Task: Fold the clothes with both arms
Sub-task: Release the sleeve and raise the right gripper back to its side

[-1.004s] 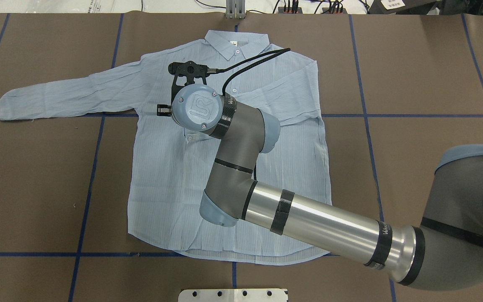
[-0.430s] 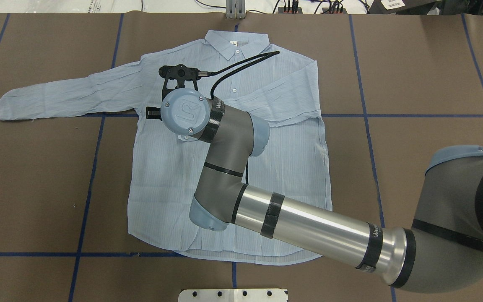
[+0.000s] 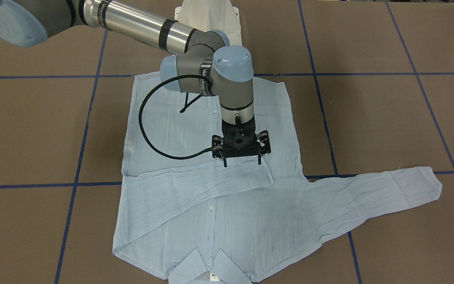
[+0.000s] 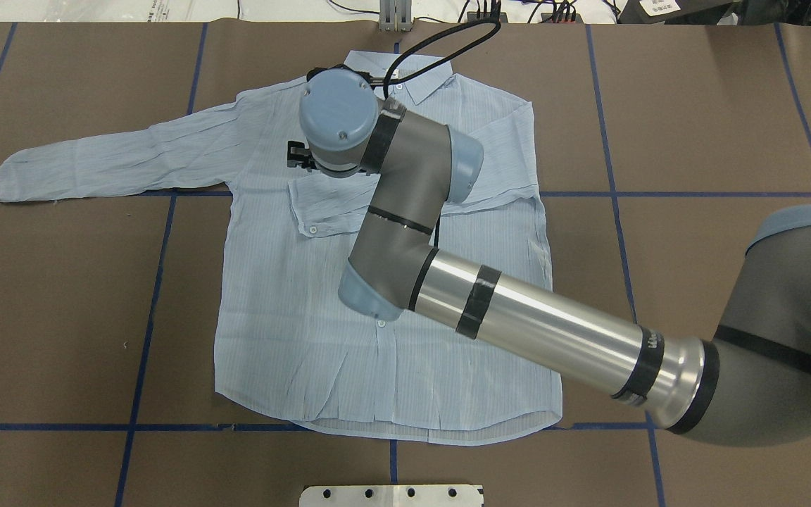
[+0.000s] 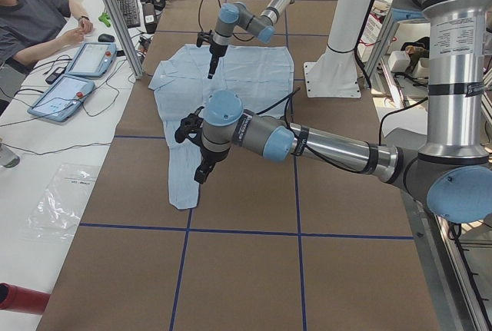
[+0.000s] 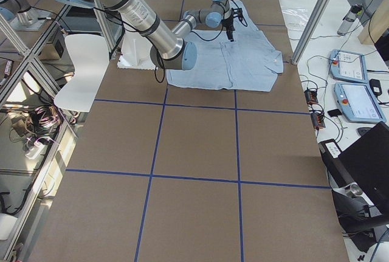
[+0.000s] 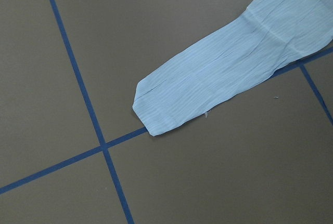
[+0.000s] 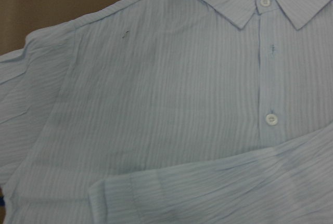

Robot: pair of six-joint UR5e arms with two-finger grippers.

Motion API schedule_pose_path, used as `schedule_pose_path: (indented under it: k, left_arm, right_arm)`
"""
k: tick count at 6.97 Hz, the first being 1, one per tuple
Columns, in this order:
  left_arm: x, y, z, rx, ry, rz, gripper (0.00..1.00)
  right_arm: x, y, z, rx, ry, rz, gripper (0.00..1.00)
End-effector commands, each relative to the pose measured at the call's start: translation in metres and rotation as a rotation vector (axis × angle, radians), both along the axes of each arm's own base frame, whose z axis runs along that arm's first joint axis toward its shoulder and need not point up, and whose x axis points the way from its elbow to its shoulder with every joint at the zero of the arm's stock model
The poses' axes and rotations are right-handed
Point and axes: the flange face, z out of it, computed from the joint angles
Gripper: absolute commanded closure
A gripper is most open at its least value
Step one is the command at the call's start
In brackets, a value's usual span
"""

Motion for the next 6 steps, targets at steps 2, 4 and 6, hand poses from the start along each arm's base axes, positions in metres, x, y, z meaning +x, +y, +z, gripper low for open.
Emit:
schedule_pose_path:
  k: [2, 4, 6]
  left_arm:
    - [0.006, -0.016, 0.037, 0.045, 0.010, 0.011, 0.00]
    - [0.009, -0.033, 0.061, 0.003, 0.049, -0.074, 0.00]
    - [0.037, -0.052, 0.075, -0.065, 0.047, -0.106, 0.00]
  right_arm:
    - [0.147, -0.067, 0.034, -0.059, 0.065, -0.162, 0.00]
    - [0.259, -0.065, 0.127, 0.002, 0.072, -0.219, 0.00]
    - [0.346, -0.056, 0.201, 0.063, 0.111, -0.276, 0.00]
